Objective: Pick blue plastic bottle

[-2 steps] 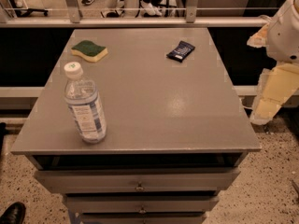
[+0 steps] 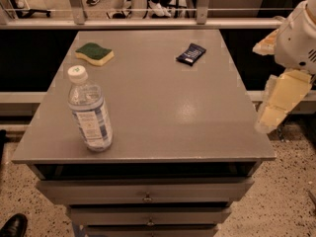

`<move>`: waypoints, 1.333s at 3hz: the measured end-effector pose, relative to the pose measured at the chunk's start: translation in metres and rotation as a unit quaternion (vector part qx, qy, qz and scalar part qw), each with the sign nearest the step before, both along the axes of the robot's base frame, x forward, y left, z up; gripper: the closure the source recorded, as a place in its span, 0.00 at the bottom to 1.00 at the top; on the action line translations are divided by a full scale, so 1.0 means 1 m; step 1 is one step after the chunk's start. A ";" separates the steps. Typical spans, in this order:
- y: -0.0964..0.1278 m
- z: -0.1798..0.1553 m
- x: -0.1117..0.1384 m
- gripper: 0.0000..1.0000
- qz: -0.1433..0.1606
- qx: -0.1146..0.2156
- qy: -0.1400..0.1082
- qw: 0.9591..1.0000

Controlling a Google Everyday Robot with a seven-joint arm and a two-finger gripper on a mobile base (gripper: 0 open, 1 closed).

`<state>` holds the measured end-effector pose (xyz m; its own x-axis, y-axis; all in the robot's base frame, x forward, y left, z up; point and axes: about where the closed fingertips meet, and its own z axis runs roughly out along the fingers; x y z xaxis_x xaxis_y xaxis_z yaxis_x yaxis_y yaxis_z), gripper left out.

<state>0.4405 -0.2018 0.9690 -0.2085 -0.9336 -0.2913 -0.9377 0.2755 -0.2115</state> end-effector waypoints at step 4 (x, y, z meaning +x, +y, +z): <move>0.227 -0.030 0.000 0.00 0.100 0.344 -0.015 0.933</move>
Offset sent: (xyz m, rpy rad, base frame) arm 0.0134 0.1533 0.0071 0.6233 -0.0173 0.1635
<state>0.4410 0.0256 0.9389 -0.0320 -0.5422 -0.8396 -0.9815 0.1755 -0.0759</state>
